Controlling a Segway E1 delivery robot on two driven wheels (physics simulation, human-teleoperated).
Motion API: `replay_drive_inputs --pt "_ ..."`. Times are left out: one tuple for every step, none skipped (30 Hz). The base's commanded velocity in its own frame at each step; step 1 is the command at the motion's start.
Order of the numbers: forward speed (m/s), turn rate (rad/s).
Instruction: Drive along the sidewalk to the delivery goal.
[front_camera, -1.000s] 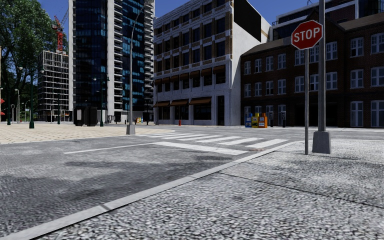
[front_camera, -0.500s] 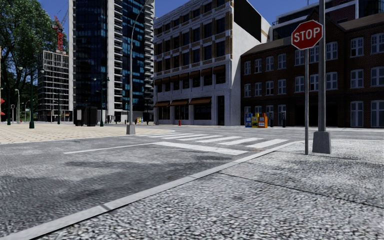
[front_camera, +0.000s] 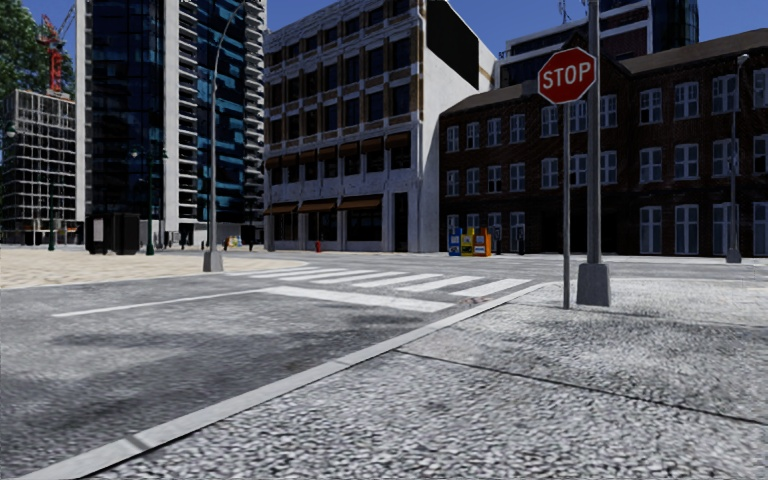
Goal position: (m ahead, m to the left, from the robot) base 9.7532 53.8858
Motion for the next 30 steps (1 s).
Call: replay_drive_inputs --pt "1.17 -0.72" --pt "1.17 -0.72" --pt "1.19 -0.72" --pt "1.19 -0.72" --pt "1.23 -0.72" --pt "1.24 -0.72" --pt "1.25 -0.72" --pt "1.25 -0.72" --pt "1.25 -0.72" --pt "1.25 -0.72" --pt "1.25 -0.72" --pt "1.25 -0.72" --pt "1.25 -0.72" --pt "1.25 -0.72" --pt "1.25 -0.72" --pt "1.26 -0.72" --pt "1.26 -0.72" --pt "1.26 -0.72" --pt "1.26 -0.72" --pt "1.26 -0.72" --pt "1.26 -0.72" --pt "1.26 -0.72" --pt "1.26 -0.72" --pt "1.26 -0.72" --pt "1.26 -0.72" --pt "1.26 -0.72" --pt "1.26 -0.72" --pt "1.26 -0.72" --pt "1.26 -0.72" --pt "1.26 -0.72"
